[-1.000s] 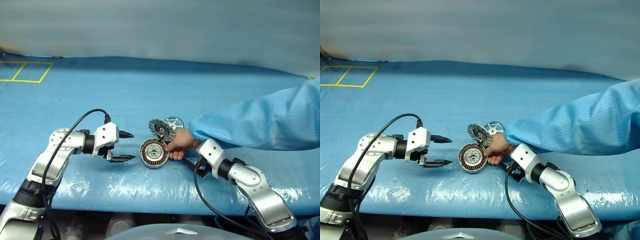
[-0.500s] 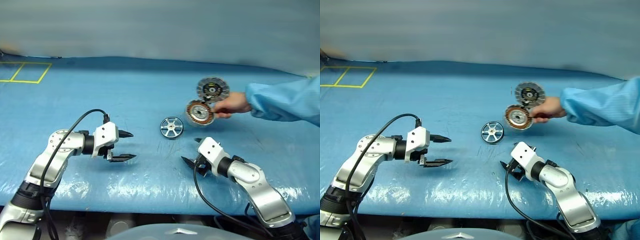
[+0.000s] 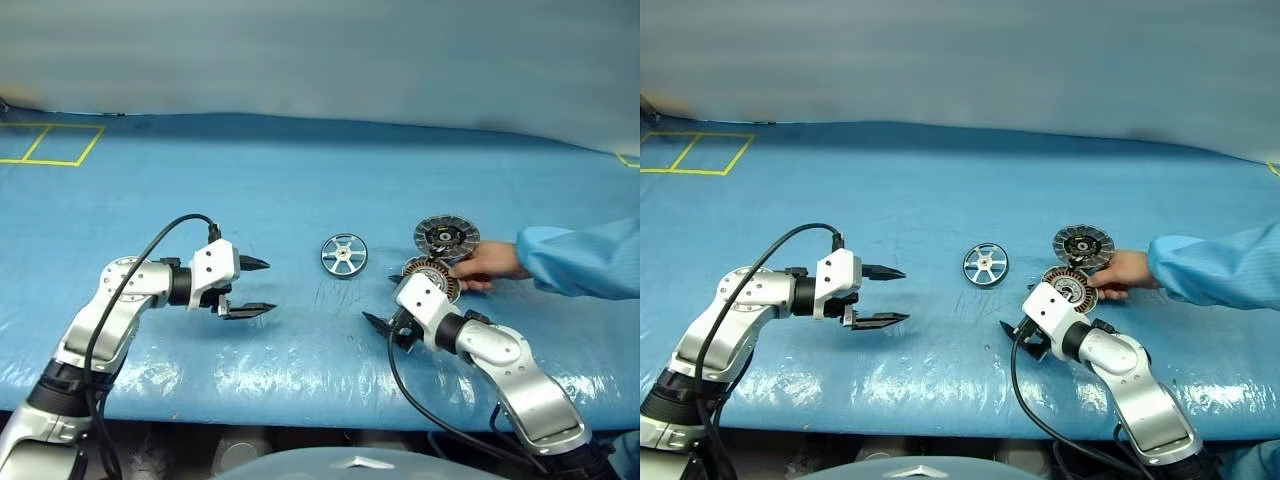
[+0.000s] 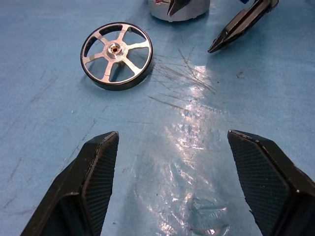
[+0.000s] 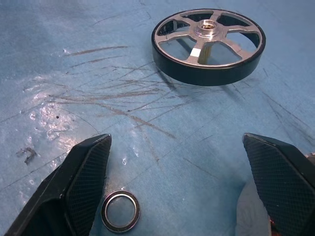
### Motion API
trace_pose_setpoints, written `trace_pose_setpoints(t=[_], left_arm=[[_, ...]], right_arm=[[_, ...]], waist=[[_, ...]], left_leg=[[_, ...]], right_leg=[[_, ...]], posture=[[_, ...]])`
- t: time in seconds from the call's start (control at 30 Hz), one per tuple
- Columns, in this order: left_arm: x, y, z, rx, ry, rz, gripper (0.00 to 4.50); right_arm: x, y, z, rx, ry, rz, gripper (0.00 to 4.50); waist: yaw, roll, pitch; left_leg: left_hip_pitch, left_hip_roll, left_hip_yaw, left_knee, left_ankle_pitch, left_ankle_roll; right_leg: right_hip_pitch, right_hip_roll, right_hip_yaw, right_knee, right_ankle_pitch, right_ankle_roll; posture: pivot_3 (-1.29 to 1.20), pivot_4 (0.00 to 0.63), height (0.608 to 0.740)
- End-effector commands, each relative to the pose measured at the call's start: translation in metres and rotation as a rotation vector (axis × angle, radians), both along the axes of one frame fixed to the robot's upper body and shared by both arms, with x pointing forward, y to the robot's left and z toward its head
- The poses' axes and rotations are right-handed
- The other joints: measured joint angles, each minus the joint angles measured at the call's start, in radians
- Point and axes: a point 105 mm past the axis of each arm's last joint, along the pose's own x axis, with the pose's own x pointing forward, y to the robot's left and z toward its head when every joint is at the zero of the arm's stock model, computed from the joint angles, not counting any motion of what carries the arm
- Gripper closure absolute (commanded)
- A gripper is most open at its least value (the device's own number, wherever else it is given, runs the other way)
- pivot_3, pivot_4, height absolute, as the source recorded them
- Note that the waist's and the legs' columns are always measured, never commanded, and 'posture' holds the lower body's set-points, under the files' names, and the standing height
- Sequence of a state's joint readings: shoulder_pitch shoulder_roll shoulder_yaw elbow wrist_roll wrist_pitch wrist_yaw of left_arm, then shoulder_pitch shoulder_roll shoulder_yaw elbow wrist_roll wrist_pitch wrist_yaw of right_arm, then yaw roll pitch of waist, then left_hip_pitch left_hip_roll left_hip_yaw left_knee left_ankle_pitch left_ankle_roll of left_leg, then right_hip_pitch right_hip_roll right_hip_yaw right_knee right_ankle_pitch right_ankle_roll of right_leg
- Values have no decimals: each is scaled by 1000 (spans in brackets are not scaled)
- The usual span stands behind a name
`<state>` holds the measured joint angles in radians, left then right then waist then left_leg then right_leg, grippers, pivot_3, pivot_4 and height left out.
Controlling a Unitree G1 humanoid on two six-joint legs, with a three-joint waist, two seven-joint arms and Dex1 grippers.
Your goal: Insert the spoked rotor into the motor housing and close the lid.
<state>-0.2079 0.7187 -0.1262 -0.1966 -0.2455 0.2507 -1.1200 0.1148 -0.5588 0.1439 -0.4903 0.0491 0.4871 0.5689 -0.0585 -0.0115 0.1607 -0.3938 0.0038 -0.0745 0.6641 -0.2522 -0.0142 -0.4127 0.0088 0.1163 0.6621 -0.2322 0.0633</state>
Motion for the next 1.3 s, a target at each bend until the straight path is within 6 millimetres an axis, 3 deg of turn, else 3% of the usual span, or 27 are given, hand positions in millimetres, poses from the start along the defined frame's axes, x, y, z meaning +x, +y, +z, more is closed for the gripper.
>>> trace_pose_setpoints(t=[0.03, 0.2, 0.43, 0.87, 1.23, 1.3], left_arm=[[4, -6, 5, -37, -43, 10, 739], [3, -13, 1, -71, -46, 11, 739], [-1, -19, -7, -104, -40, 18, 739], [-8, -17, -18, -119, -26, 75, 739], [-10, -15, -23, -116, -21, 105, 739], [-9, -15, -23, -114, -24, 109, 688]], right_arm=[[9, -2, 36, 37, -109, 7, 0], [15, -20, 47, -30, -102, 14, 0], [23, -62, 44, -82, 65, -36, 0], [15, -65, 32, -234, 192, 110, 0], [20, -69, 18, -252, 224, 99, 0], [19, -69, 13, -283, 234, 118, 393]], waist=[[-1, 0, 0], [-1, 0, 0], [-1, 0, 0], [-1, -1, 1], [0, -1, 1], [0, -1, 1]], left_leg=[[0, 0, 0, 0, 0, 0], [0, -1, 0, 0, 0, 0], [0, -5, 0, 0, 0, 0], [0, -5, 1, 0, 0, 0], [0, -5, 1, 1, 0, 0], [0, -5, 1, 1, 0, 0]], right_leg=[[0, 0, 0, 0, 1, 2], [0, 0, 0, 0, 3, 5], [0, -1, 0, -1, 3, 5], [0, -1, 1, -1, 3, 5], [1, -1, 1, -1, 4, 6], [1, -1, 1, -1, 4, 6]], posture=[[0, 150, 740], [0, 150, 740], [0, 150, 740], [0, 150, 740], [0, 150, 740], [0, 150, 740]])
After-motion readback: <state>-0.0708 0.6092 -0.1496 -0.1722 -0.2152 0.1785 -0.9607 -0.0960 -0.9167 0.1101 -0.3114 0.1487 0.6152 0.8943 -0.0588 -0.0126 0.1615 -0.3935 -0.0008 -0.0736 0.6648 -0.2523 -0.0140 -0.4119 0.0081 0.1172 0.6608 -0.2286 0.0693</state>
